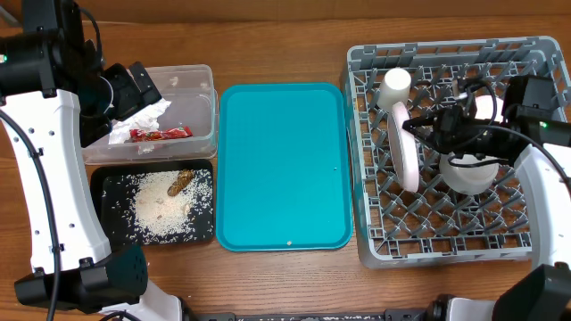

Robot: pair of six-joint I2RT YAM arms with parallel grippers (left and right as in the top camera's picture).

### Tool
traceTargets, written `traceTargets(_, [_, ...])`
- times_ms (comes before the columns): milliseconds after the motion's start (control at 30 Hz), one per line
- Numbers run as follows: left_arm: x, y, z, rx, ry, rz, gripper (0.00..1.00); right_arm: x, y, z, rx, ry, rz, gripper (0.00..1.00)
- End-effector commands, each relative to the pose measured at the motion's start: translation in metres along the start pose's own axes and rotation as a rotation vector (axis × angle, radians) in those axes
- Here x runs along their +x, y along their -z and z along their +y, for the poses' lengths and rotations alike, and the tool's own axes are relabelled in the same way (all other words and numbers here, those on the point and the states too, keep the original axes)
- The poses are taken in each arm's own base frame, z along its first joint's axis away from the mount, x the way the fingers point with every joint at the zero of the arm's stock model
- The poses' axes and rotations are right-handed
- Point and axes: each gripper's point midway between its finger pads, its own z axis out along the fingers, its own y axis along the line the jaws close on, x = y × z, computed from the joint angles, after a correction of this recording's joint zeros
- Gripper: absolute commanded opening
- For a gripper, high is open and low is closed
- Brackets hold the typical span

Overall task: Sort waste into correct bins and load items into the dishwasher
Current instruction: 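Lower the pink plate upright into a rack slot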

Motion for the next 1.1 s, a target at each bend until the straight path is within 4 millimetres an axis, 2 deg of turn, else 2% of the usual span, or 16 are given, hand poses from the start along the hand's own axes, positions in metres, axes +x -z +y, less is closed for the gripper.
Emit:
traceTargets(0, [0.001, 0.015, 0.001, 0.010, 0.006, -0.043, 1.00, -0.001, 0.001, 0.000, -0.003, 0.025, -0.009, 0.41])
traceTargets(133, [0.001, 0.015, 0.001, 0.010, 0.006, -0.043, 1.00, -0.001, 0.001, 0.000, -0.004, 0.023, -0.008, 0.68])
traceTargets(267, [0.001, 0.015, 0.001, 0.010, 0.006, -0.043, 1.00, -0.007, 0.004, 0.005, -0.004, 0.040, -0.023, 0.80])
traceTargets(500, [0.001, 0.015, 0.001, 0.010, 0.006, -0.043, 1.00, -0.060, 0.042, 0.028, 0.141, 0.101, -0.187, 0.99])
traceTargets(600, [0.001, 0.015, 0.001, 0.010, 0.006, -0.043, 1.00, -0.080, 0.064, 0.030, 0.336, 0.142, -0.269, 1.00])
traceTargets(700, [0.001, 0.015, 0.001, 0.010, 0.006, -0.043, 1.00, -0.098, 0.093, 0.021, 0.607, 0.176, -0.376, 1.00])
traceTargets(767, [0.001, 0.015, 0.001, 0.010, 0.006, -0.043, 1.00, -0.103, 0.101, 0.017, 0.688, 0.185, -0.408, 1.00])
traceTargets(1067, [0.001, 0.015, 0.001, 0.010, 0.006, -0.043, 1.00, -0.103, 0.103, 0.012, 0.729, 0.180, -0.412, 1.00])
